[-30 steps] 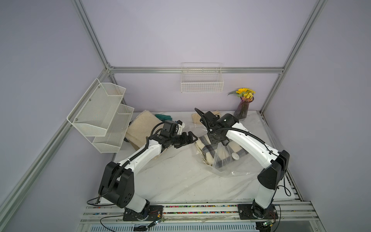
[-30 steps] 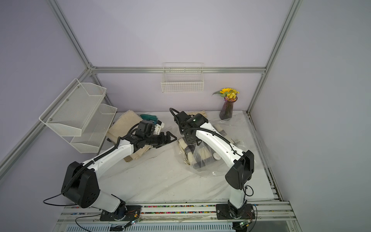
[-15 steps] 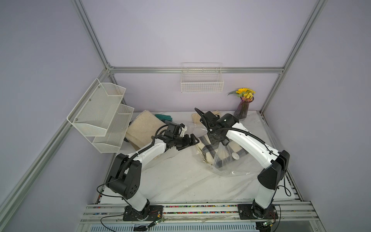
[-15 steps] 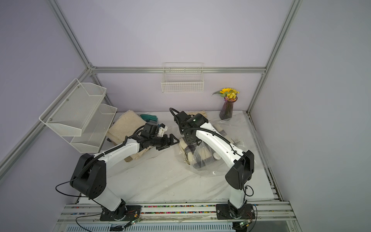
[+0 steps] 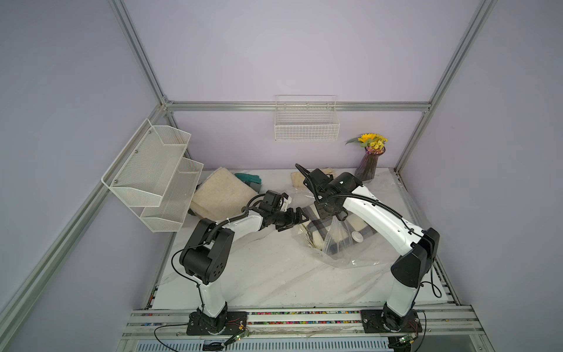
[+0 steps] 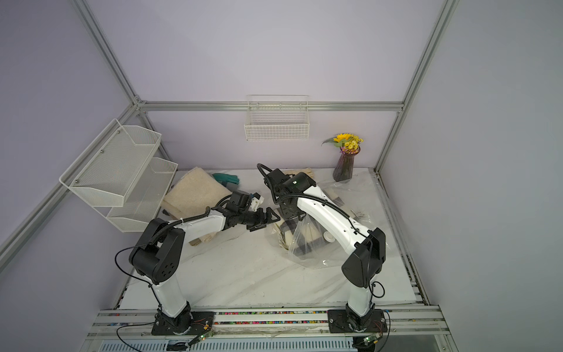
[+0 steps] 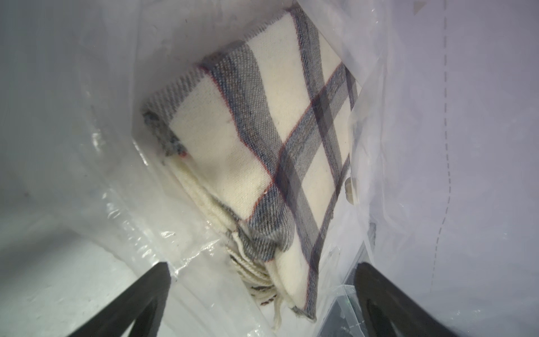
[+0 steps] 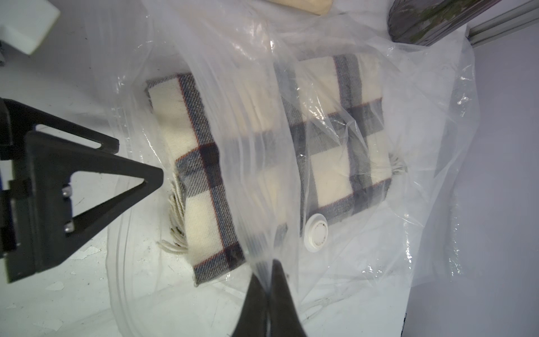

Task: Take the scarf out of the vacuum bag
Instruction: Take out the scarf from the vacuum bag.

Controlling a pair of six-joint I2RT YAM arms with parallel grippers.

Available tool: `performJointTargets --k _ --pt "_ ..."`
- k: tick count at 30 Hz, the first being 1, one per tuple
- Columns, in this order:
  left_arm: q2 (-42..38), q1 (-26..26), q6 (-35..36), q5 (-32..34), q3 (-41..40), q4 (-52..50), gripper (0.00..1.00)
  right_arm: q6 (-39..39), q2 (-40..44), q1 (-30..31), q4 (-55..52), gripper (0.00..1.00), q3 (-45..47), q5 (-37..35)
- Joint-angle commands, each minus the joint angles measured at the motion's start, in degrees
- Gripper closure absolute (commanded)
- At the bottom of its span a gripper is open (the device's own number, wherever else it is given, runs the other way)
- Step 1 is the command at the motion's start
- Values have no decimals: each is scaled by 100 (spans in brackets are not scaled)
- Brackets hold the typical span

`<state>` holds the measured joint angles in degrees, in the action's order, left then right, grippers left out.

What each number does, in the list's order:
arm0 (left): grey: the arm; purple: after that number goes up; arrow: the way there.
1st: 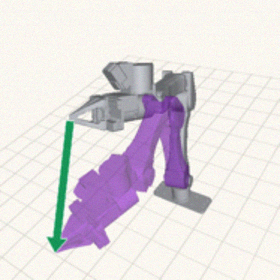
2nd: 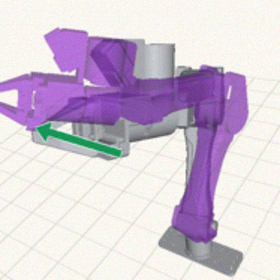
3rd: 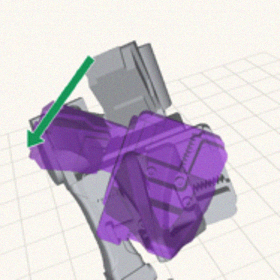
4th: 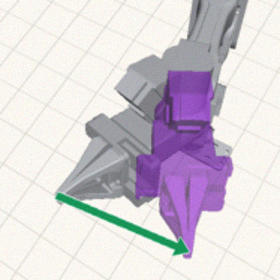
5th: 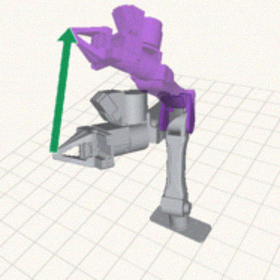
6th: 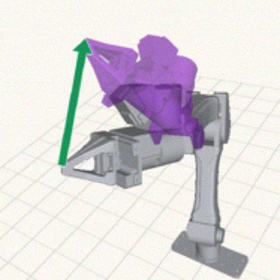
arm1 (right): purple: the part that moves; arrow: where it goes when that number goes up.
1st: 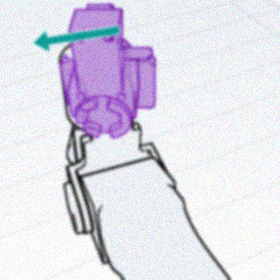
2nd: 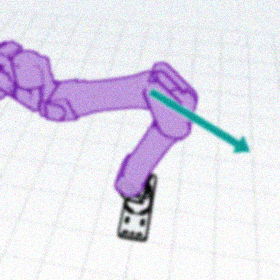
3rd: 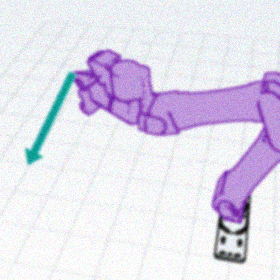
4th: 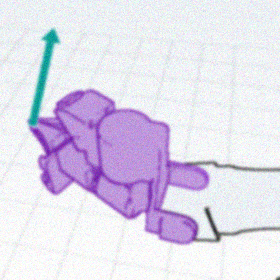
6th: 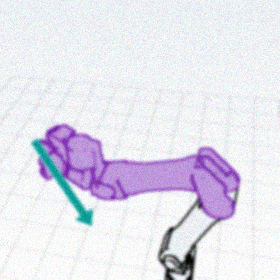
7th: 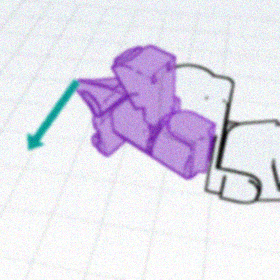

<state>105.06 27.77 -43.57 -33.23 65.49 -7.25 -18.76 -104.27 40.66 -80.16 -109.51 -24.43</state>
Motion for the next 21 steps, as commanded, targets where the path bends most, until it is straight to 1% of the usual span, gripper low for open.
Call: performJointTargets --k 1,8,16,21 --pt "97 68 -129 -229 250 404 0 -20 98 52 54 100 59 -36" --pt "433 115 -213 -411 454 442 0 -30 73 55 89 100 75 -18" --pt "916 132 -292 -369 761 -26 0 -4 93 50 177 100 153 -28" --pt "998 140 -221 -105 850 -385 0 -5 119 49 210 100 194 -33"
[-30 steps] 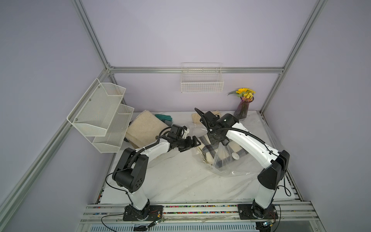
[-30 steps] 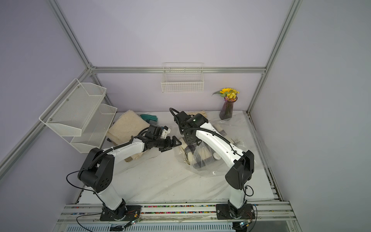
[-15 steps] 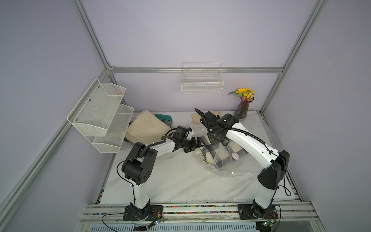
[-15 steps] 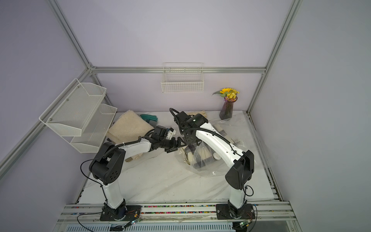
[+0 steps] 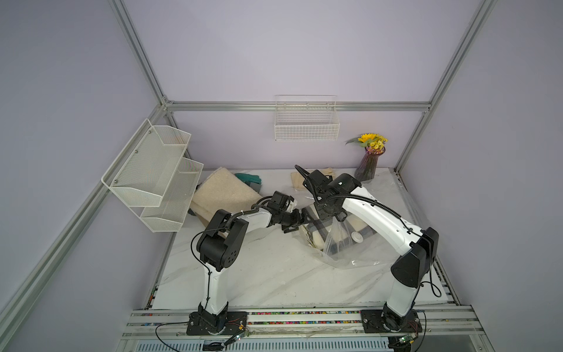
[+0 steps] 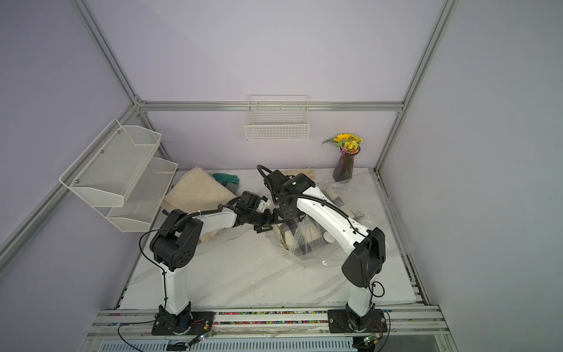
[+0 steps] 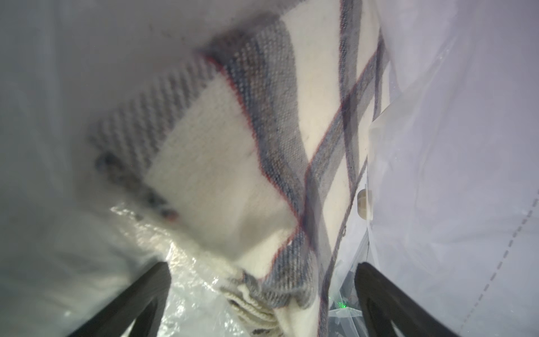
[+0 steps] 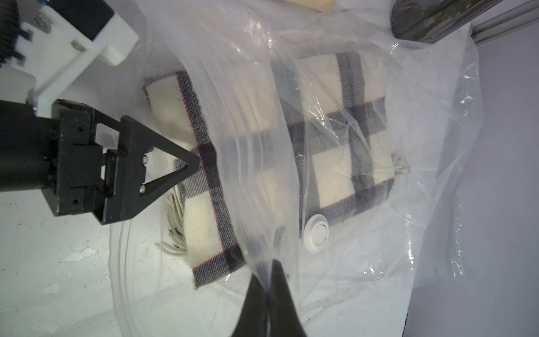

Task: Take the scarf out of the vacuum bag
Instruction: Take out the scarf from the vacuum bag.

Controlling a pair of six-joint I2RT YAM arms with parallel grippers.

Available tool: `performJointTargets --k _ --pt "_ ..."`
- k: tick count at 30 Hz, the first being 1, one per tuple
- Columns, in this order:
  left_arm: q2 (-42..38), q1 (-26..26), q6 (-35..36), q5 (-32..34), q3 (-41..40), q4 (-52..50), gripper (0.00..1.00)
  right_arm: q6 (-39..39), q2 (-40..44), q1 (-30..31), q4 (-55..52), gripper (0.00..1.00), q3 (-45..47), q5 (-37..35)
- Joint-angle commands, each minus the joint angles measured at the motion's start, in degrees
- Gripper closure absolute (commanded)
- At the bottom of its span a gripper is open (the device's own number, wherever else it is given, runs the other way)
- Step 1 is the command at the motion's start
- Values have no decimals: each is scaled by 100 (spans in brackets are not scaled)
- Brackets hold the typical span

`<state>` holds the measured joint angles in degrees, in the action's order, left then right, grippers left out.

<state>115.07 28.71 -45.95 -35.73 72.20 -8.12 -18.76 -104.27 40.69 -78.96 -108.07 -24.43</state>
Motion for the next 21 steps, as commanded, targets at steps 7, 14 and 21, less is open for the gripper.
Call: performJointTargets --k 7,14,21 --pt "66 46 61 137 274 -369 0 -6 152 49 187 100 214 -3" --pt "-31 76 -54 17 502 -284 0 13 137 45 179 100 205 -27" --pt "206 80 -45 -58 764 -536 0 13 34 45 180 100 60 8"
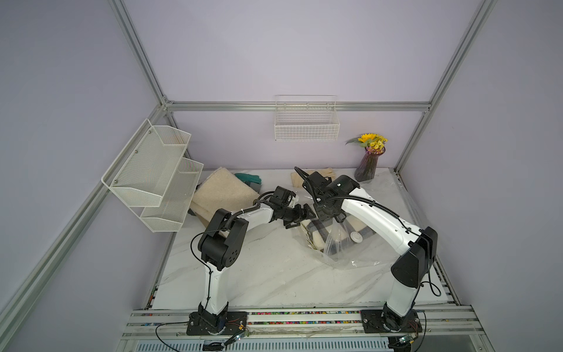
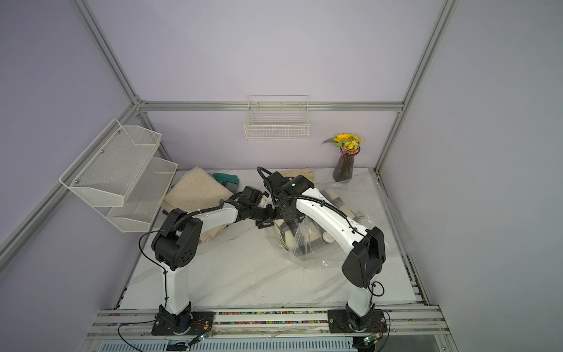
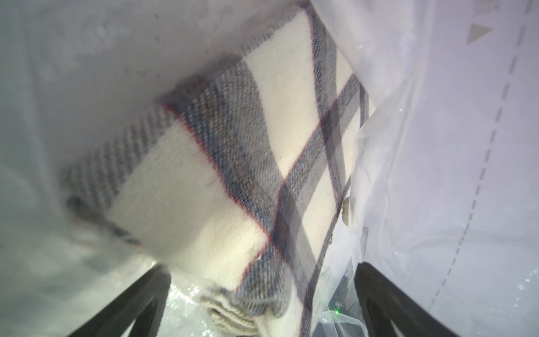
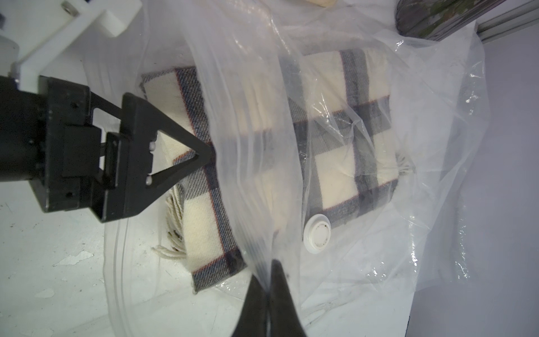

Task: Take the scarf out of the vacuum bag
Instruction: Take out the scarf from the vacuum bag.

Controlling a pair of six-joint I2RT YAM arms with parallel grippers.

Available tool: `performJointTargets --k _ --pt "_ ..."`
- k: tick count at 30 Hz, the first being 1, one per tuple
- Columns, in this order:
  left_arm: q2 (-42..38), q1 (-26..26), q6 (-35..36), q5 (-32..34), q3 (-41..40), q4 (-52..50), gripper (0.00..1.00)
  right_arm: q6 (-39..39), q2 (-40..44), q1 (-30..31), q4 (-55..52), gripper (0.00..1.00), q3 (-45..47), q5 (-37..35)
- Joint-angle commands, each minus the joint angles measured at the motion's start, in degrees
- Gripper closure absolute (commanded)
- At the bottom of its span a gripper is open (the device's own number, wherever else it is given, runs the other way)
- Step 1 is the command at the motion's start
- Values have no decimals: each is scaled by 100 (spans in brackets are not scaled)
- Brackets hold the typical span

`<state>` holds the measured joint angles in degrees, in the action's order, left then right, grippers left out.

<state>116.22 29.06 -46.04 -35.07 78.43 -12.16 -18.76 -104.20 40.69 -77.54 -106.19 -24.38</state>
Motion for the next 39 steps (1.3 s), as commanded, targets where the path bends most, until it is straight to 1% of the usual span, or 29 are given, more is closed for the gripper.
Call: performJointTargets --k 1,8,10,14,16,18,21,29,36,39 --pt "109 52 -29 -122 141 -175 0 3 28 49 37 100 -151 4" --pt "124 66 379 192 113 -783 1 -213 112 46 -33 100 -117 4" --pt "176 70 403 161 116 -813 1 -275 178 49 -25 100 -48 12" --pt "341 81 386 99 232 -813 5 -365 298 53 35 100 100 85" --pt "400 97 377 135 320 -814 8 -365 367 53 103 100 181 205" --pt "456 124 377 197 406 -848 9 -325 438 51 185 100 226 322" --pt "528 160 377 284 487 -867 9 -282 471 53 195 100 204 398" --pt "613 282 324 447 684 -867 10 -36 637 53 509 100 379 1087" --pt "756 354 271 527 830 -855 12 115 731 53 643 100 487 1482" --pt "794 385 260 545 883 -832 18 136 836 53 772 100 547 1700"
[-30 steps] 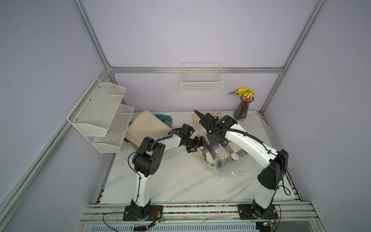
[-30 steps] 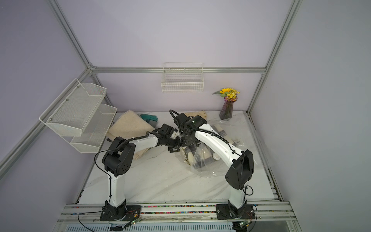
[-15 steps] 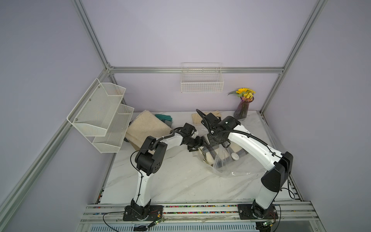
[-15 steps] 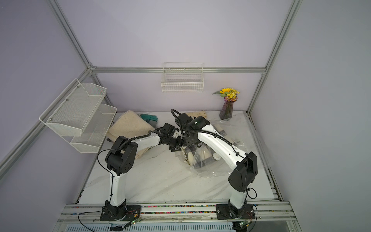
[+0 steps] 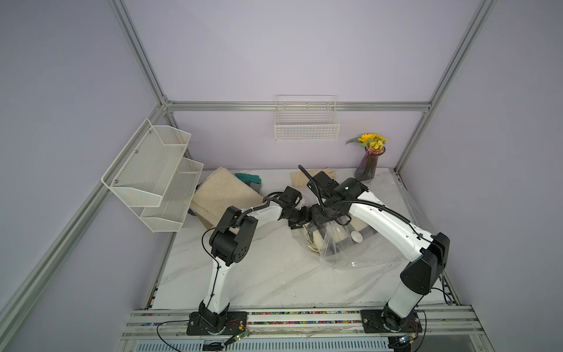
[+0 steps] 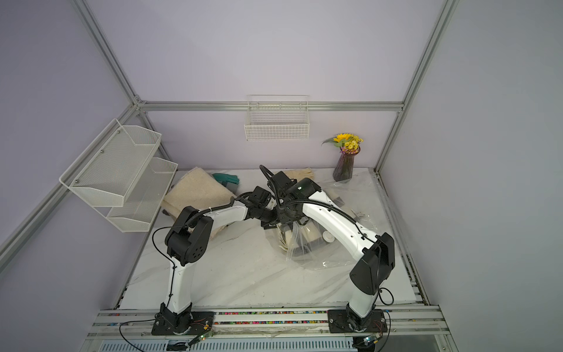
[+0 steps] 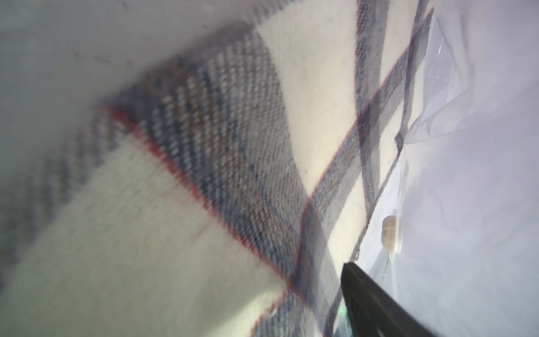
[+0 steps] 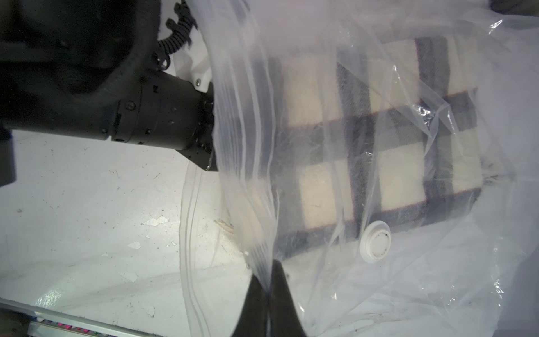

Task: Take the scarf out of the vacuum bag
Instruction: Take out the scarf from the vacuum bag.

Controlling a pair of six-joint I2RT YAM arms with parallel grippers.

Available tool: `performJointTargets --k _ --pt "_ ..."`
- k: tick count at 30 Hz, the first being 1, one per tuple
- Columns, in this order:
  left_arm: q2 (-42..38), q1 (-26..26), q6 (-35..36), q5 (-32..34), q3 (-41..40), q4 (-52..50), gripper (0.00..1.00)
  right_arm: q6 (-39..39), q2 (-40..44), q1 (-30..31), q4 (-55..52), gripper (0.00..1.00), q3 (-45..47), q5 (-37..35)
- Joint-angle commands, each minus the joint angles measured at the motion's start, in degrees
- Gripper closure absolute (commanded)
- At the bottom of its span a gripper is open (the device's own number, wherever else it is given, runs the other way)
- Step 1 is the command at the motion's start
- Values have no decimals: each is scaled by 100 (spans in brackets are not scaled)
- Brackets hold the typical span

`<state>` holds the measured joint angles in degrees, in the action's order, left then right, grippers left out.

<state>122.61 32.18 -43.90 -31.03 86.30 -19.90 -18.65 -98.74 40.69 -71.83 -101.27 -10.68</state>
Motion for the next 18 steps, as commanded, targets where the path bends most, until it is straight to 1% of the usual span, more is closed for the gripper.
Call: performJointTargets --k 1,4,6,11,14,17,18 --pt "169 77 48 149 114 -58 20 125 294 49 205 100 54 355" --pt "177 104 48 175 199 -49 32 134 294 53 192 100 41 338" --pt "157 111 39 181 245 -16 37 134 283 53 211 100 73 329" --pt "16 152 133 202 417 -5 57 169 303 53 306 100 142 338" --pt "-126 178 154 210 458 -11 74 187 272 56 303 100 92 332" --pt "-321 175 147 220 439 -10 86 185 259 48 310 100 56 253" --pt "-380 174 144 218 439 -16 88 188 252 45 312 100 55 214"
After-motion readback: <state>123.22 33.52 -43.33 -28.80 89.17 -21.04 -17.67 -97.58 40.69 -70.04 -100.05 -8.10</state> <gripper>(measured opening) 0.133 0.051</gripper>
